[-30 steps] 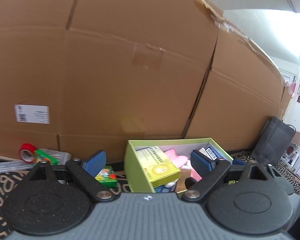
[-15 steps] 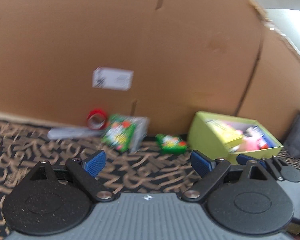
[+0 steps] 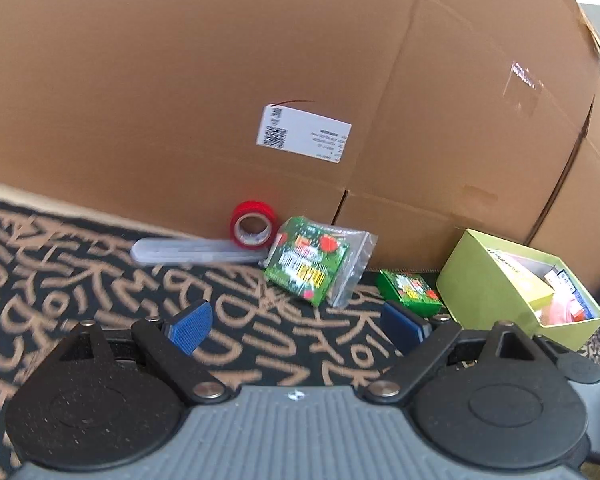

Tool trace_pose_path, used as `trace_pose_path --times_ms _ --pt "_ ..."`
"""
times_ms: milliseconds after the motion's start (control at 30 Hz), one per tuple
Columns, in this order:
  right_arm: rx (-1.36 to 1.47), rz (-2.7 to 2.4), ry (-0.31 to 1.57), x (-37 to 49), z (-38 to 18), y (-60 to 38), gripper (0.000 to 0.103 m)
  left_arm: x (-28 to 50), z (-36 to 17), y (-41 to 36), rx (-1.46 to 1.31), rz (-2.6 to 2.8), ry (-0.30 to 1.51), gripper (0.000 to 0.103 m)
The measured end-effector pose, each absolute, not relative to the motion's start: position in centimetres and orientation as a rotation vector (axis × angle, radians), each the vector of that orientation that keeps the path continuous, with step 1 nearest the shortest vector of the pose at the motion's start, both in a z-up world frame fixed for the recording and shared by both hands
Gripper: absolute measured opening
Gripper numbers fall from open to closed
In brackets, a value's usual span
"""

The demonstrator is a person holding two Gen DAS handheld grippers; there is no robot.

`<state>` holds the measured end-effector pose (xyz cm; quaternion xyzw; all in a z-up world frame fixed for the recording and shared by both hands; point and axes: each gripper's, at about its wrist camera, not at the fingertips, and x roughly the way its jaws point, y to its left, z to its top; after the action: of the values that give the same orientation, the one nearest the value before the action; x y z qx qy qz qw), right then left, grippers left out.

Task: Organize objects
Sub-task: 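Move both open tools back to the remaining items, then grasp the green tea box with the left tool while the right tool grasps the toothpick bag, then carry the green tea box and toothpick bag over the lime-green box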

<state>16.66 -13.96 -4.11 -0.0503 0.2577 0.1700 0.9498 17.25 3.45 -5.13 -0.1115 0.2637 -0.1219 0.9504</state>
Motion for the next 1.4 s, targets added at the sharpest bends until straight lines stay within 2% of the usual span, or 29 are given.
trace_pose_path --times_ms 200,433,600,633,700,900,1233,1267,1300,1400 --pt "-0.115 0.336 0.542 19.4 -5.1 -13.3 0.090 21.2 -6.1 1.8 -0.175 -0.276 0.545 0.094" --pt "-0.111 0.333 0.560 21.2 -6.2 -13.5 0.089 26.0 -7.3 0.8 -0.252 -0.263 0.587 0.094" --pt "-0.104 0.332 0.554 22.1 -6.5 -13.6 0.089 28.2 -7.8 -0.1 -0.200 -0.254 0.592 0.094" --pt "-0.101 0.335 0.553 22.4 -6.5 -13.7 0.089 28.4 -8.0 -0.1 -0.187 -0.257 0.595 0.093" --pt "-0.106 0.341 0.554 22.9 -6.5 -13.7 0.088 28.8 -8.2 0.1 -0.180 -0.292 0.613 0.072" --pt "-0.106 0.354 0.575 24.2 -6.8 -13.4 0.069 27.5 -8.2 2.1 -0.185 -0.329 0.626 0.068" --pt "-0.111 0.381 0.583 28.1 -6.9 -12.0 0.062 22.9 -7.6 6.4 -0.223 -0.313 0.644 0.068" --pt "-0.113 0.383 0.582 28.6 -6.8 -11.6 0.056 22.7 -7.6 6.6 -0.222 -0.308 0.644 0.068" --pt "-0.116 0.389 0.584 28.9 -6.8 -11.3 0.037 22.6 -7.7 6.7 -0.216 -0.304 0.644 0.068" --pt "-0.110 0.380 0.602 29.0 -6.9 -10.8 0.016 22.6 -7.8 6.5 -0.206 -0.297 0.646 0.068"
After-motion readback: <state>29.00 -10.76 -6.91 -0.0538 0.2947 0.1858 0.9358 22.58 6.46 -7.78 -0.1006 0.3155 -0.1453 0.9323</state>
